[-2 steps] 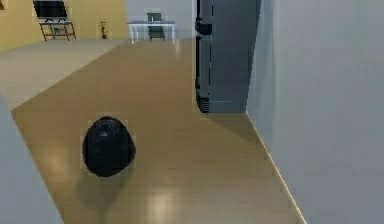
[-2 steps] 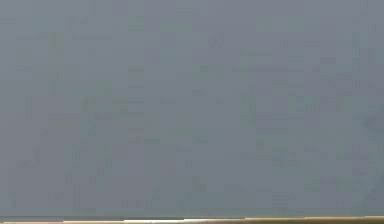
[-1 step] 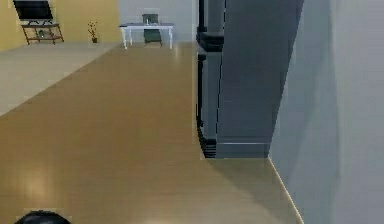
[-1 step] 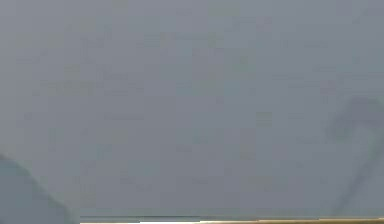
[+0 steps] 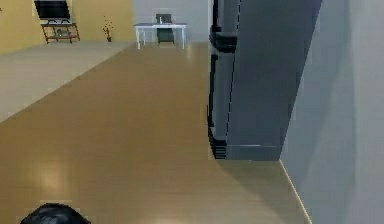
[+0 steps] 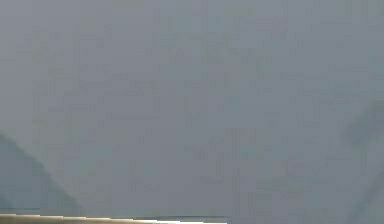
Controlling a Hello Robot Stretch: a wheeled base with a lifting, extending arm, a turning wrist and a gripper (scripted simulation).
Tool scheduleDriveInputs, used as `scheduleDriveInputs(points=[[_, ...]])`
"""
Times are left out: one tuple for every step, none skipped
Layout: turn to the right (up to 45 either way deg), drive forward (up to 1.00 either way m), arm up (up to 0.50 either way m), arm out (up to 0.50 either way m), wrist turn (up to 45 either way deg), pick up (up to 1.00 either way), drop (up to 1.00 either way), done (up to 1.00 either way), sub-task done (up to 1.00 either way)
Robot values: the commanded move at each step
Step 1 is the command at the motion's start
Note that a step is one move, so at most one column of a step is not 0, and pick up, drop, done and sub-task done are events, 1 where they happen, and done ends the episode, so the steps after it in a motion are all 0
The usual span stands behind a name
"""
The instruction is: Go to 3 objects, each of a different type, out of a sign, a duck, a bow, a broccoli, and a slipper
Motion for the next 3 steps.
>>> scheduleDriveInputs(points=[[0.0, 0.30, 0.00, 0.00, 0.0, 0.00, 0.00, 0.00, 0.00], [12.0, 0.00, 0.00, 0.00, 0.0, 0.00, 0.00, 0.00, 0.00], [0.0, 0.75, 0.00, 0.00, 0.0, 0.00, 0.00, 0.00, 0.00]])
